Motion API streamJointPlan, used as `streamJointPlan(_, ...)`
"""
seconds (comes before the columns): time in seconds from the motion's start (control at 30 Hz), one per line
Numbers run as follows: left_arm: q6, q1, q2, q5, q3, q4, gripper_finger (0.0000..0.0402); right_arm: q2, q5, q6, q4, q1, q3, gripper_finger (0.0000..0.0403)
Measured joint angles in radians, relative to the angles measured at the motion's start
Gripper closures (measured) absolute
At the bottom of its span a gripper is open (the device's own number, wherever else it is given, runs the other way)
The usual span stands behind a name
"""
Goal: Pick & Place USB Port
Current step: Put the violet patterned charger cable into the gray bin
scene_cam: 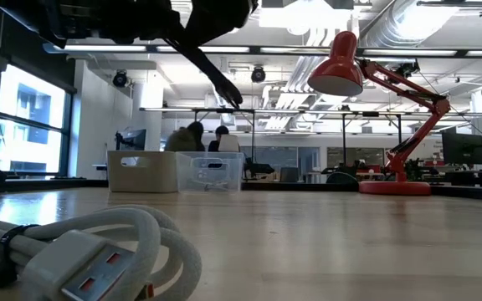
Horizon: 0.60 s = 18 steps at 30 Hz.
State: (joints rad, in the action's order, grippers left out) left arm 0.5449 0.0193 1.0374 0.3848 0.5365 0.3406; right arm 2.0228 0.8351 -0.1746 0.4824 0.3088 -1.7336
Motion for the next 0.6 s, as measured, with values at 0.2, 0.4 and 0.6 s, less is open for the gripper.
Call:
streamJointPlan(0.2,0.021,0.0,-0.055,-0.113,0.0,-0.088,0.0381,0.0,0.051,0.076,0.077,-0.002,0.0,0.0181)
streamJointPlan(0.4,0.082,0.0,-0.171,-0.368,0.0,-0.227,0.0381,0.0,0.091,0.166,0.186,-0.002,0.0,0.0159)
streamJointPlan(0.6,0.141,0.0,-0.296,-0.8,0.0,-0.284,0.0381,0.0,0.083,0.294,0.306,-0.008,0.0,0.0161)
